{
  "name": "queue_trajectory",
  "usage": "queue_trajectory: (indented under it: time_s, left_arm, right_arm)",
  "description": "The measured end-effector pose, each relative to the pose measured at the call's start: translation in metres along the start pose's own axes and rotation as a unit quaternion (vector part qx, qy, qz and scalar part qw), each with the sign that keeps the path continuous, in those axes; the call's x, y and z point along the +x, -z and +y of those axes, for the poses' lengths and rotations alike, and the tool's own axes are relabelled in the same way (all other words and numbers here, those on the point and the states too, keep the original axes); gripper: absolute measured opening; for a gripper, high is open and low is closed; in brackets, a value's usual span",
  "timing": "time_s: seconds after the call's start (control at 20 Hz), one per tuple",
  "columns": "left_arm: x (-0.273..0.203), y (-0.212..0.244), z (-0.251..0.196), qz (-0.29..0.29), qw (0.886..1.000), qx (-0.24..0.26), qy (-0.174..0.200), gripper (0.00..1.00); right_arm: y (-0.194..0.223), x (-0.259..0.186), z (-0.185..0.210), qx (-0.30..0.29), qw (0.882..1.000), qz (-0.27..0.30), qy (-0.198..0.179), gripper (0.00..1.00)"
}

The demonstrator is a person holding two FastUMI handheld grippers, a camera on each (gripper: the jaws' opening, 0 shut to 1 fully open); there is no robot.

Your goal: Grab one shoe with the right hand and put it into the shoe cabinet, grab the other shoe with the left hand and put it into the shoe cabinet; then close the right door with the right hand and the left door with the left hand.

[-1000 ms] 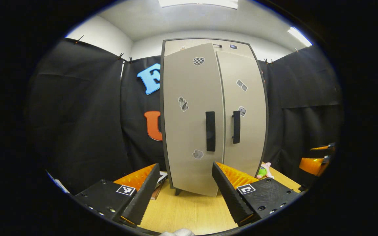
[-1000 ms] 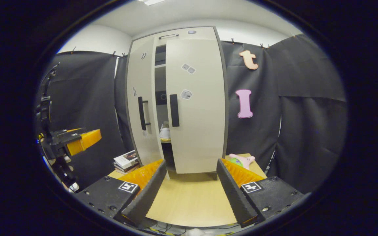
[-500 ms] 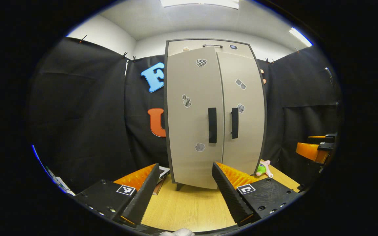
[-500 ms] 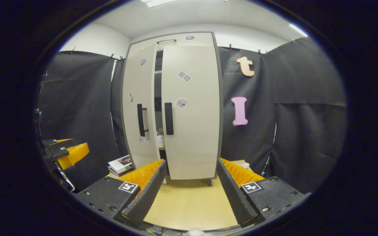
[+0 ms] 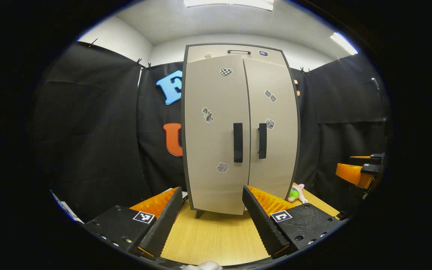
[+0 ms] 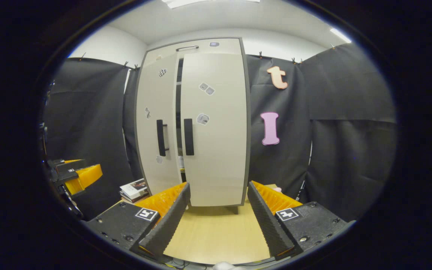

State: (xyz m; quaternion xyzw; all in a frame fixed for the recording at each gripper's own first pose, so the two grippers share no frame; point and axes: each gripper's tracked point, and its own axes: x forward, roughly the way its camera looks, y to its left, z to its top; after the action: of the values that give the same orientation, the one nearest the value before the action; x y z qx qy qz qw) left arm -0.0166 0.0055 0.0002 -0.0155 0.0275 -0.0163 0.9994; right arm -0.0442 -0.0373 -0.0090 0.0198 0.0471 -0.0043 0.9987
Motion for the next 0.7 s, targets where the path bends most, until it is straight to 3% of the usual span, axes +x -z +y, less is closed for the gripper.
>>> queue_trajectory:
  time_s: [0.1,0.15,0.7]
  left_arm:
    - [0.0009,0.0024,-0.0019,0.003,1.0,0.002,0.002,1.0]
    - [0.0017,0.0035,-0.0009,0.004,1.0,0.003,0.001,0.96]
    - [0.0027,-0.0009,-0.0012,-0.002,1.0,0.001,0.011,0.96]
  right_arm:
    - [0.0004,0.0003,-0.0021,-0.001,1.0,0.001,0.004,0.99]
    - [0.0003,0.0003,-0.0025,-0.001,1.0,0.0,0.004,0.99]
    - [-0.0033,0.0013,0.0057,-0.01,1.0,-0.002,-0.001,0.99]
